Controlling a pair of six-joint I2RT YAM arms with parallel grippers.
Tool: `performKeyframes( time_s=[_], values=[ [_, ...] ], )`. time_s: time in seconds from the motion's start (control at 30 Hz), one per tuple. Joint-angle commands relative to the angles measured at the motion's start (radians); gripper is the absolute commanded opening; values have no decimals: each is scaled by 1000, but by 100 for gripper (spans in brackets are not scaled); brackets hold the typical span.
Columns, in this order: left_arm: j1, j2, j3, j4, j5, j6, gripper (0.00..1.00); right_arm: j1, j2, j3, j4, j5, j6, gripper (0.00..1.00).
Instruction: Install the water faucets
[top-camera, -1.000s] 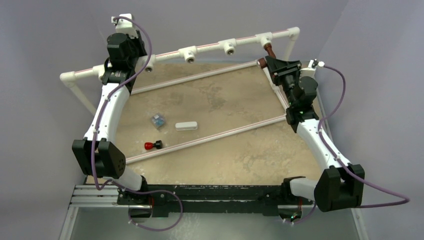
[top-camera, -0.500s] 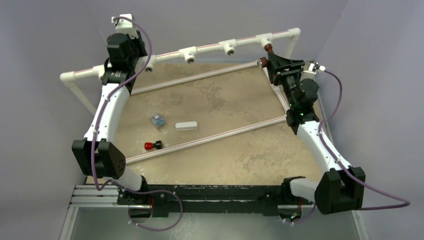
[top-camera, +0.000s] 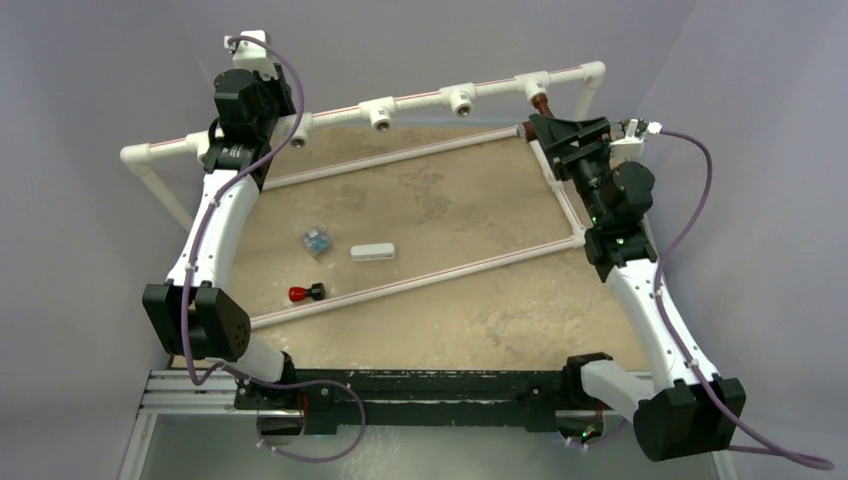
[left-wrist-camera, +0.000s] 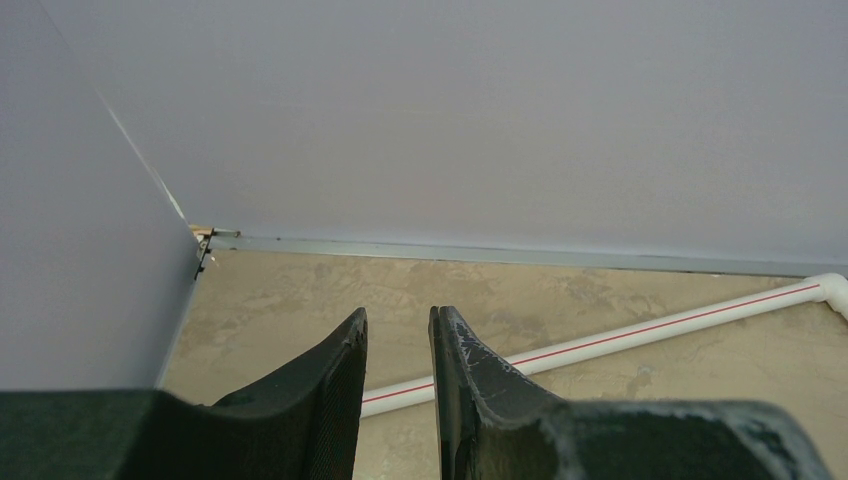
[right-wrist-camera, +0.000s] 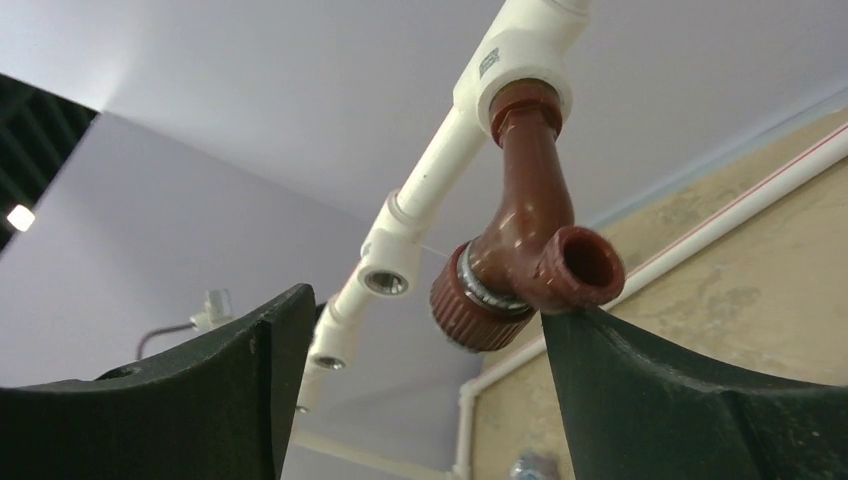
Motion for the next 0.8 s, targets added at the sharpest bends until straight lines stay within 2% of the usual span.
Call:
performKeyframes(
  time_s=[0.0,0.17,0.4,0.6,0.77],
  values=[
    [-4,21,-40,-82,18,-6,28,-7,-63,68,-102,-39,-207,85],
    [-3,18,-41,-82,15,-4,28,-9,-101,104,-263,8,-410,86],
    [-3,21,-39,-83,15,-4,28,-9,-166,194,-427,127,-787,86],
    [-3,21,-38,-83,17,-6,28,11,-175,263,-440,228,-1139,82],
    [-2,23,-37,-83,24,-10,28,62,-139,299,-448,231,-1375,83]
  ],
)
